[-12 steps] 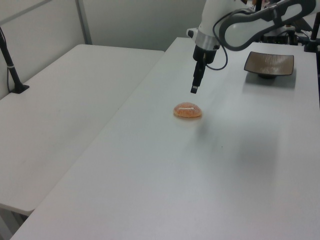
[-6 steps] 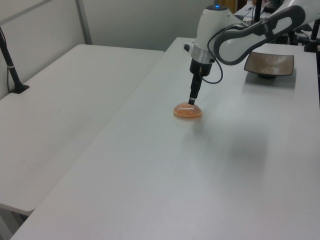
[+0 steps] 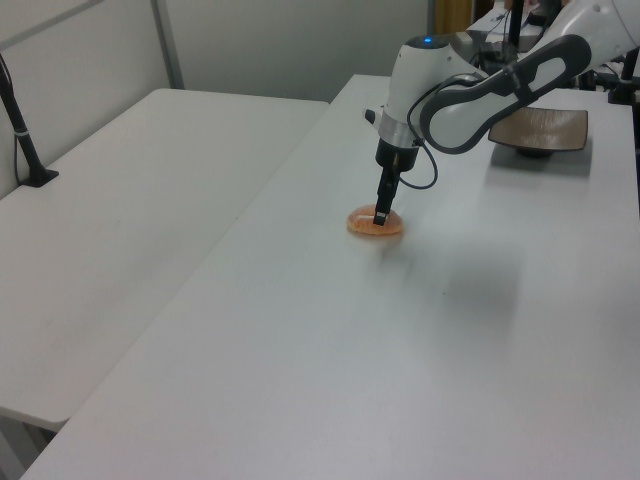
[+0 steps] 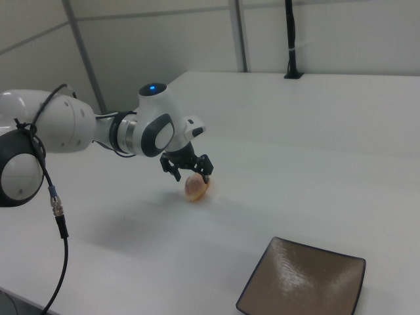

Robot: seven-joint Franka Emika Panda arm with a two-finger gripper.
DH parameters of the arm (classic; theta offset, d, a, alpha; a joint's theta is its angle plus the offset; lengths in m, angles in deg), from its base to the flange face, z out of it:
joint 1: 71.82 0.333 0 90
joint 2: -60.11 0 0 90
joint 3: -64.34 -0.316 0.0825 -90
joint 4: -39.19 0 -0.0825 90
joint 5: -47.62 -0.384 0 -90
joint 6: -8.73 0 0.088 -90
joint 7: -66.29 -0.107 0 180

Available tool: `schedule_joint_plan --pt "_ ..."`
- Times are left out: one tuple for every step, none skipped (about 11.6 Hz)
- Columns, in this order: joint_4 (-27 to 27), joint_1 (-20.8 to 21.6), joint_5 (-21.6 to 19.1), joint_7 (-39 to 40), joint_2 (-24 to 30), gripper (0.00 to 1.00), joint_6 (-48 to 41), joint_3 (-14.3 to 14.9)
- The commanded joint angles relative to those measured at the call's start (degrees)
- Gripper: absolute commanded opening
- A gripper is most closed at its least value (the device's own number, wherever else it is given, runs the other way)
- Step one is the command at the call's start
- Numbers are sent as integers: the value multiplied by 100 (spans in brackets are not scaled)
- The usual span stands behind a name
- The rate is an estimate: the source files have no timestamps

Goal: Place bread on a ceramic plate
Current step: 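Lower the gripper around the bread roll and close on it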

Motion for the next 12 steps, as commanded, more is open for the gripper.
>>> schedule_joint_plan --pt "148 -64 107 10 -183 100 99 27" --pt "235 -64 107 10 -227 100 108 27" --pt "236 -64 98 1 -271 100 273 27" --pt "236 -64 98 -7 -314 100 440 27" --pt "236 -64 107 -7 -341 100 459 27" --pt "236 -64 107 -7 -341 100 468 27" --pt "236 -64 124 1 -341 100 468 27" --pt "228 -55 124 10 -350 100 459 27" --pt "228 -46 133 10 -367 97 459 27" --pt "228 -46 142 19 -376 89 459 27" --pt "228 -29 185 19 -376 80 459 27" --pt "219 -28 221 19 -376 71 459 18"
